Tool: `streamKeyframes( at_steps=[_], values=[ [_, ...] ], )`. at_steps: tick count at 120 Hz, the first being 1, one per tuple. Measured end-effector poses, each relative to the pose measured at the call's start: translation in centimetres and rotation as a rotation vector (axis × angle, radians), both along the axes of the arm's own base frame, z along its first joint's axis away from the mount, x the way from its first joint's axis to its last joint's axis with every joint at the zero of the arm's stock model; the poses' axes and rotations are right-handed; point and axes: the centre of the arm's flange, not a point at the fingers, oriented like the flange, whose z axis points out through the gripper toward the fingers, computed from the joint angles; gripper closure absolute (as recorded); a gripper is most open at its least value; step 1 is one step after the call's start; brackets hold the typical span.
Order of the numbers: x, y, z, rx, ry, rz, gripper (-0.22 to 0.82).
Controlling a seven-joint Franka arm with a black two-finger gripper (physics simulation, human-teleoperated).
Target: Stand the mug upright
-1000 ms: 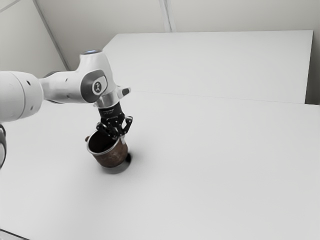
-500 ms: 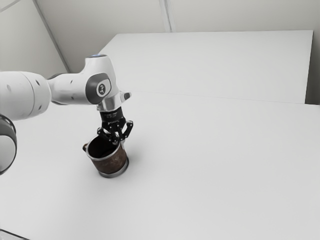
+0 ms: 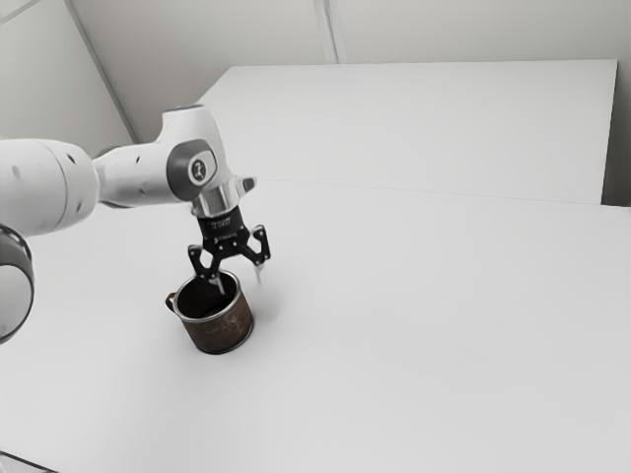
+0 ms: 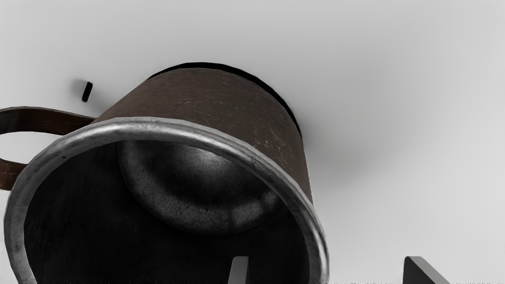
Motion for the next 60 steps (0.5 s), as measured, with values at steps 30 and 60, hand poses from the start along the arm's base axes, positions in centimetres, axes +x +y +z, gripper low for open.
streamKeyframes(
  at_steps=[30,60],
  values=[
    [0.8,0.1,4.7,-0.002,-0.073,-0.054,0.06],
    [2.1,2.0,17.5,0.087,-0.272,-0.239,0.02]
  ],
)
